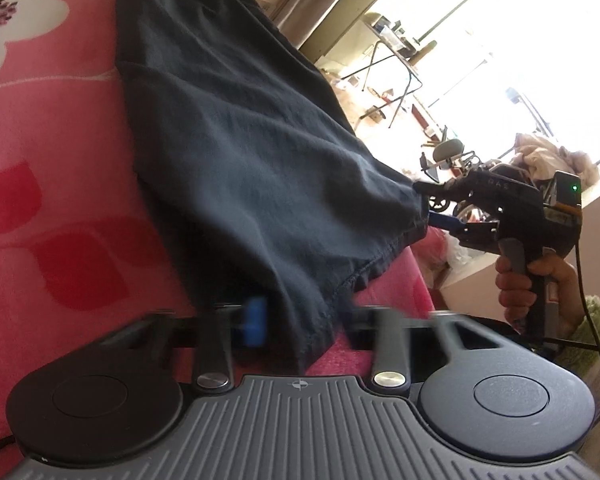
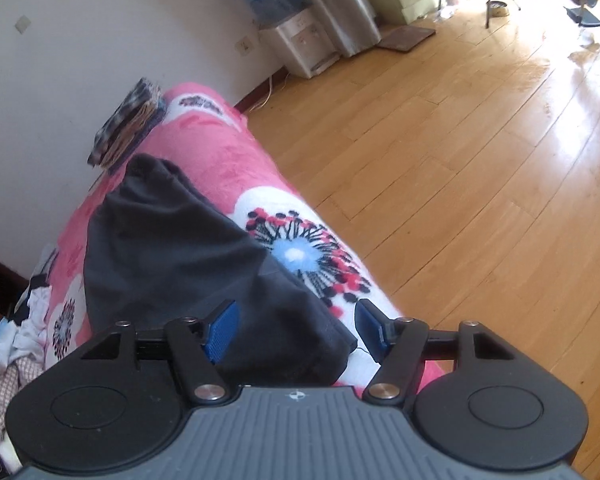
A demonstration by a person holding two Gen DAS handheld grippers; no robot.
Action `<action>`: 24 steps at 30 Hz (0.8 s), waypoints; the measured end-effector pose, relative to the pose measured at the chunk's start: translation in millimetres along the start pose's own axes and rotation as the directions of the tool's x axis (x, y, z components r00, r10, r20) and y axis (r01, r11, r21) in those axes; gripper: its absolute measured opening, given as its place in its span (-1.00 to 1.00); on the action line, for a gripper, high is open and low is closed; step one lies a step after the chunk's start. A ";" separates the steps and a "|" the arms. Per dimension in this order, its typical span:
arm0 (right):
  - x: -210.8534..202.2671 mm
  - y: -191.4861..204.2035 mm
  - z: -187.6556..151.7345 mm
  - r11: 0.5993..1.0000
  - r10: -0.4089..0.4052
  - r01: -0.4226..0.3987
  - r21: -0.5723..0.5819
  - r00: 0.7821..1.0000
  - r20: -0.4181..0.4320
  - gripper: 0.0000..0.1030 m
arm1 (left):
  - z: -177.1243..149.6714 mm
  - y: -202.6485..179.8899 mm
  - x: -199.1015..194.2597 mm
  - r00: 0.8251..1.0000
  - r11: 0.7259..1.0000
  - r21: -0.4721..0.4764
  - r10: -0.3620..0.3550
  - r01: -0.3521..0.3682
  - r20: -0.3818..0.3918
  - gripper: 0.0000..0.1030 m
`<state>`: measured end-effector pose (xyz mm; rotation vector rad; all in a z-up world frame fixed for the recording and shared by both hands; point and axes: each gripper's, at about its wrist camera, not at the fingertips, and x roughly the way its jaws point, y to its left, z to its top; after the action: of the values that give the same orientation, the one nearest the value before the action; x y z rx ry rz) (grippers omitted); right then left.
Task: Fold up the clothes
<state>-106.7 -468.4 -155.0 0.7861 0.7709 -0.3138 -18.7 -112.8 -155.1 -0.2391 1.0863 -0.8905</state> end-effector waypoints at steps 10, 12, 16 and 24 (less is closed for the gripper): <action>-16.6 -14.2 -15.0 0.999 0.015 -0.012 0.033 0.998 -0.067 -0.31 | 3.1 16.1 8.8 0.993 0.988 -0.140 -0.080 0.068 -0.082 0.08; -16.7 -18.7 -10.7 0.996 0.028 -0.026 0.083 0.999 -0.021 -0.18 | 2.6 13.3 12.8 0.994 0.989 -0.131 -0.076 0.065 -0.083 0.06; -3.8 -19.0 -4.4 0.995 0.014 -0.014 0.101 1.000 0.000 -0.02 | 0.4 4.7 17.7 0.991 0.995 -0.077 -0.073 0.064 -0.113 -0.57; -4.1 -4.9 -8.6 0.999 0.007 -0.004 0.053 0.998 -0.068 -0.94 | 6.0 14.9 -5.7 0.979 0.967 -0.171 -0.201 0.190 -0.045 -0.98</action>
<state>-116.4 -465.5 -158.5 0.8521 0.8267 -0.3048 -7.0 -100.5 -156.9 -0.4662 1.2113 -0.9890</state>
